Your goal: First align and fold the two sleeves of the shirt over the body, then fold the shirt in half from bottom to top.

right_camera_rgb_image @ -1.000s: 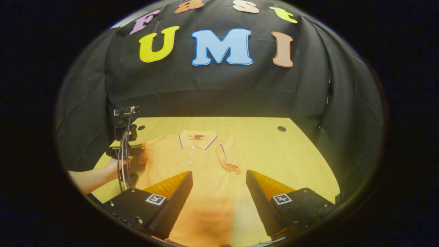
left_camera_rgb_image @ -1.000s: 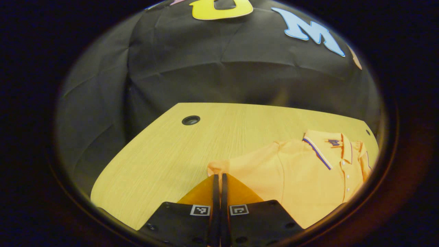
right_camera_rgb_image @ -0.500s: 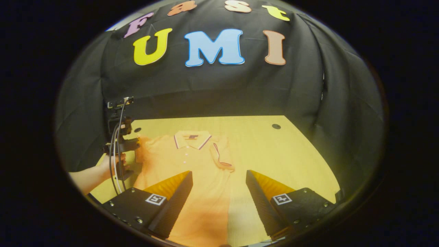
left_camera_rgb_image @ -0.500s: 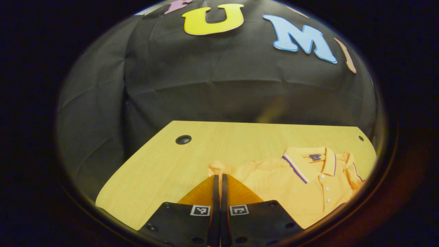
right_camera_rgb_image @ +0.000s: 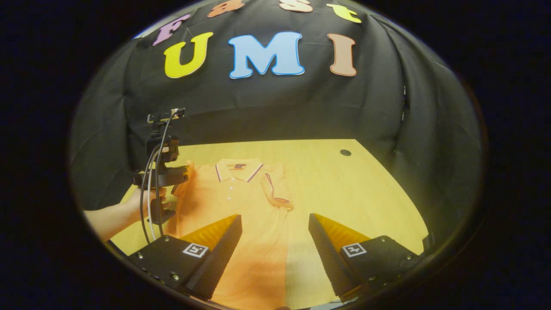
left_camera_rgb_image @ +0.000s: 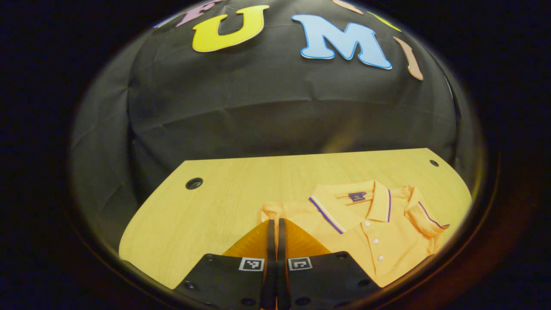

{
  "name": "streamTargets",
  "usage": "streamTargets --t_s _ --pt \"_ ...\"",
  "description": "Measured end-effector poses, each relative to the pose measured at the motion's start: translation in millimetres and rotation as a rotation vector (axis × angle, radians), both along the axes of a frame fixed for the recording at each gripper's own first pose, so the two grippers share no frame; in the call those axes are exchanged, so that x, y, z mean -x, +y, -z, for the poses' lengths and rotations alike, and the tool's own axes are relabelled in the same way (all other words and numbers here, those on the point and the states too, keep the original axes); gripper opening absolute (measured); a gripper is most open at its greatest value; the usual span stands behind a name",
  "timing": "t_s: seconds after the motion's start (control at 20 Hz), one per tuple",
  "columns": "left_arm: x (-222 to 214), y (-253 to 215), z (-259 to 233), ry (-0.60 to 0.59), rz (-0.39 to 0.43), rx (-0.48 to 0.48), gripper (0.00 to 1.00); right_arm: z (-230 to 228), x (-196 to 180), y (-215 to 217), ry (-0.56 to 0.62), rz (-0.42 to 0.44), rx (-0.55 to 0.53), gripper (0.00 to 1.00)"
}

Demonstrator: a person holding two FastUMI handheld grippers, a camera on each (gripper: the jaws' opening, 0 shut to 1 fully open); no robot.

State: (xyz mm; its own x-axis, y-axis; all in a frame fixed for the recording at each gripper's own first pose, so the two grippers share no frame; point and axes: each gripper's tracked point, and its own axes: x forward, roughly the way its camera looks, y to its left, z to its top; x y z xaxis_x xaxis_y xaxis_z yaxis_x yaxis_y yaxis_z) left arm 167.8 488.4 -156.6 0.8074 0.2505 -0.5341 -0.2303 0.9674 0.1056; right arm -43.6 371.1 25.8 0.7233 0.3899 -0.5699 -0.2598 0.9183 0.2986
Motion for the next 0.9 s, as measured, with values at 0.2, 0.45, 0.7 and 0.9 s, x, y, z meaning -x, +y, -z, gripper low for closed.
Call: streamTargets --t_s 0.2,0.45,0.7,0.9 --pt "-7.0 -21.7 14.2 0.036 0.05 0.015 0.06 8.0 -1.8 -0.7 0.016 0.044 -0.007 0.97" --pt "-10.6 -39.6 21.2 0.061 0.087 0.018 0.09 16.3 -4.5 -3.4 0.021 0.039 -0.004 0.97" --pt "-0.8 -50.6 17.0 0.07 0.094 0.056 0.31 18.7 -6.8 -6.4 0.003 0.023 -0.003 0.98" --pt "10.3 -59.6 0.5 0.033 0.109 0.078 0.57 31.2 -1.7 -2.7 -0.016 -0.012 0.004 0.97"
